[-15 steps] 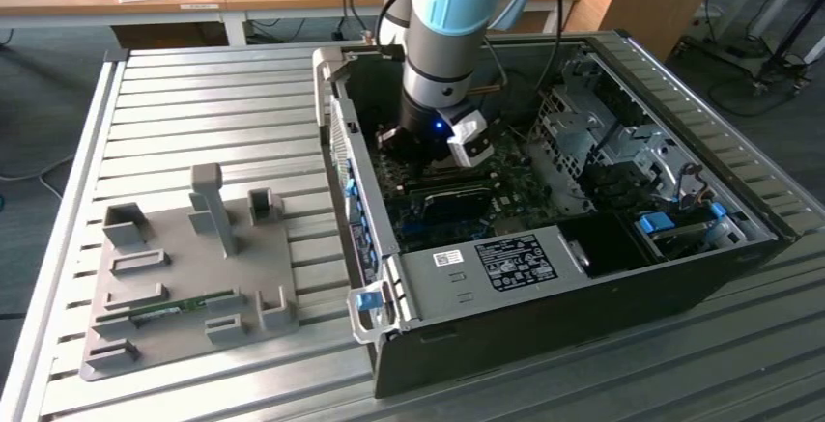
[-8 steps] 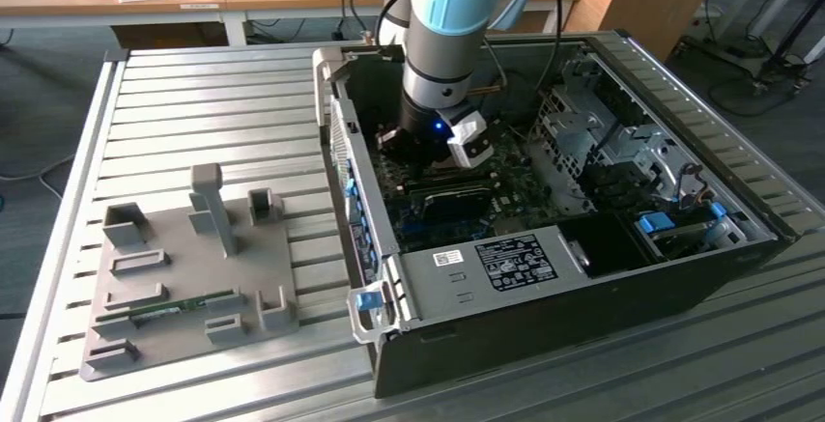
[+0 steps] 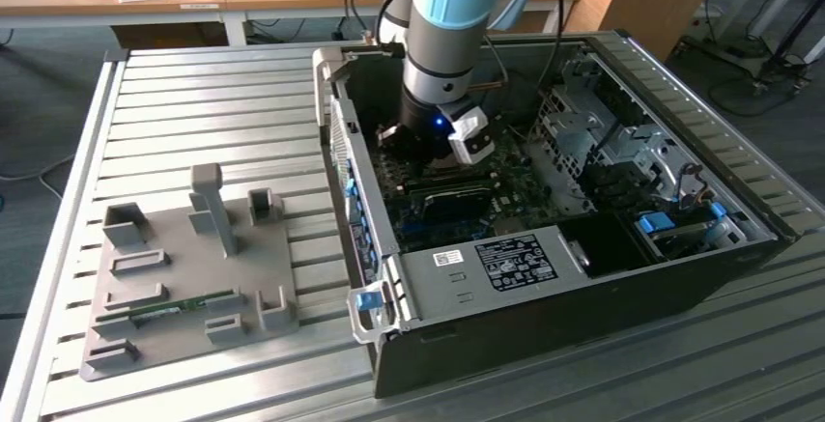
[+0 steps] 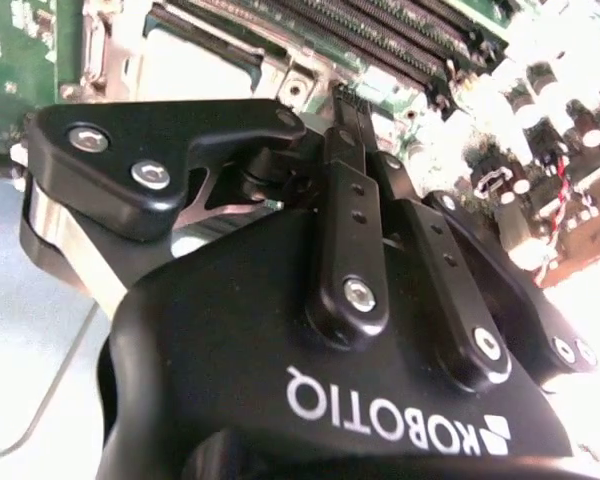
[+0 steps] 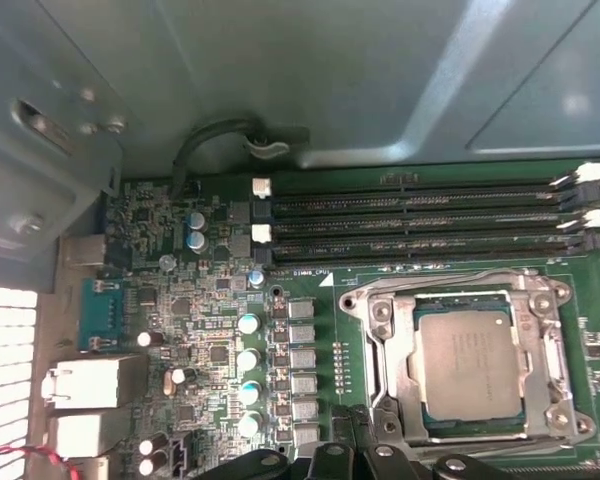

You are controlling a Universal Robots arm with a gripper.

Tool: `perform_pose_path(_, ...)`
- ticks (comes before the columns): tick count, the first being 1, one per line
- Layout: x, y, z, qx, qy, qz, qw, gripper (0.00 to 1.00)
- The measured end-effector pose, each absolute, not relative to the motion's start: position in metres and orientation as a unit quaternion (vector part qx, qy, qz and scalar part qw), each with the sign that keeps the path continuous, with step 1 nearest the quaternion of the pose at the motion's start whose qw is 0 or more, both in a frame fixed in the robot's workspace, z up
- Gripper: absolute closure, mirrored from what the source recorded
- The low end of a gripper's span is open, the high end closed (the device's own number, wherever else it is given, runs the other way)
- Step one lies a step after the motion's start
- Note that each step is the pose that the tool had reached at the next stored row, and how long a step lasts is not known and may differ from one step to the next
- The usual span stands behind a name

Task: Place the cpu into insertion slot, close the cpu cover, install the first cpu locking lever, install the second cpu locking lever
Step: 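Install the second cpu locking lever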

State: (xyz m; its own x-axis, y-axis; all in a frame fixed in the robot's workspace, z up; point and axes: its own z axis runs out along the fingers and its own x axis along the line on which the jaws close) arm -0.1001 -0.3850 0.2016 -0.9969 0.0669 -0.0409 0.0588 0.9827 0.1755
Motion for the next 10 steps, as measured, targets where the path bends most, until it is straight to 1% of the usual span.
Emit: perform_pose_path(10, -0.1, -0.385, 0.242, 0.032, 0.995, 0.087, 0.023, 0.89)
